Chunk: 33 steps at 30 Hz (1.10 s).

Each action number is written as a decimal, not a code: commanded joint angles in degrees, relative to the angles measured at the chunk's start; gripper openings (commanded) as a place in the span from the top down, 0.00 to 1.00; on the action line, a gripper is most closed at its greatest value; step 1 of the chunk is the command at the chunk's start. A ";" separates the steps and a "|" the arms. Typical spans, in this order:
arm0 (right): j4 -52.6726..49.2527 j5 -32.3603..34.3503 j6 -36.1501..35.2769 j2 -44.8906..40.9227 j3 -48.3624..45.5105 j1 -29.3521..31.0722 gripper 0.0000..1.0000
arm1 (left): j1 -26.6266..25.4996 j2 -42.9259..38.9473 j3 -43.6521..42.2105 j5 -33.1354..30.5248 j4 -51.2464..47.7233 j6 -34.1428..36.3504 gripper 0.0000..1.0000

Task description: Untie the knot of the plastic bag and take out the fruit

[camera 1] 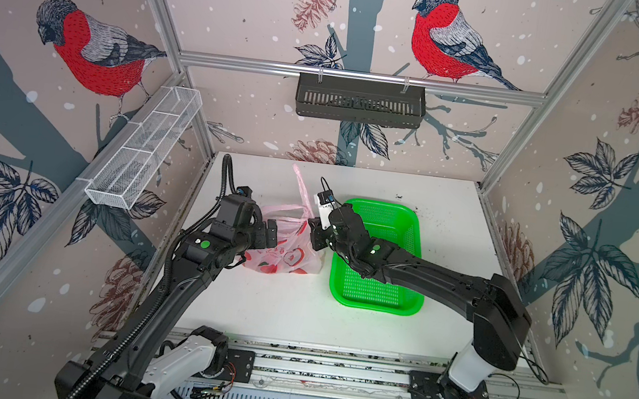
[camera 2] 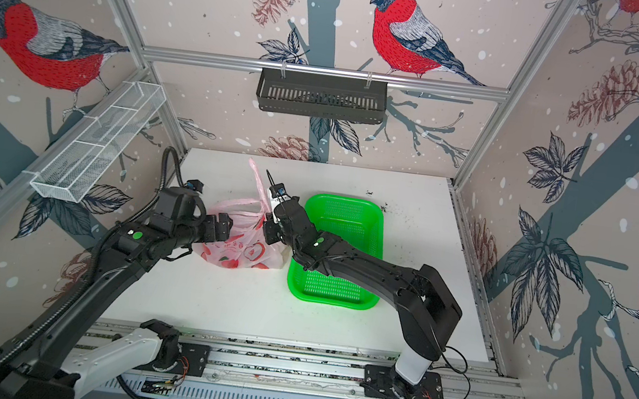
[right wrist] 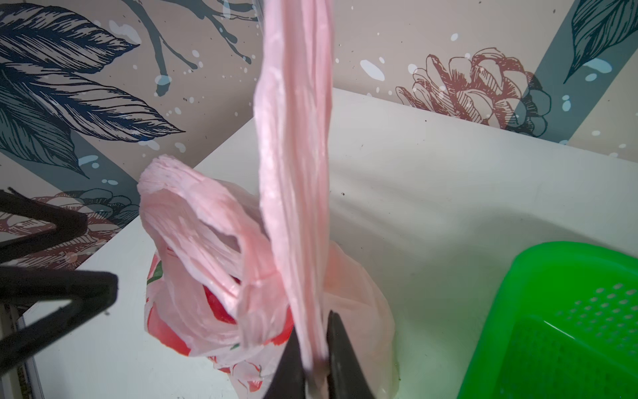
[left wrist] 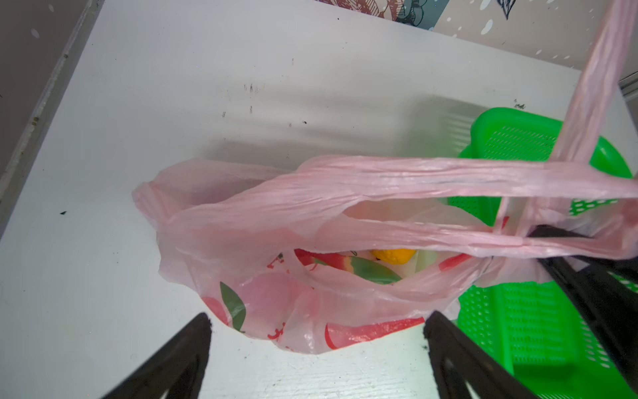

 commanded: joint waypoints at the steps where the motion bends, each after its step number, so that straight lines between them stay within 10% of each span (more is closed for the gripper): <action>1: 2.10 -1.07 1.00 0.00 0.57 0.03 0.86 | -3.69 2.13 2.27 -9.14 -2.23 0.93 0.04; 33: 5.92 -4.99 1.86 -1.66 -2.92 -0.57 0.86 | -5.67 13.60 4.60 -36.27 14.01 6.07 0.05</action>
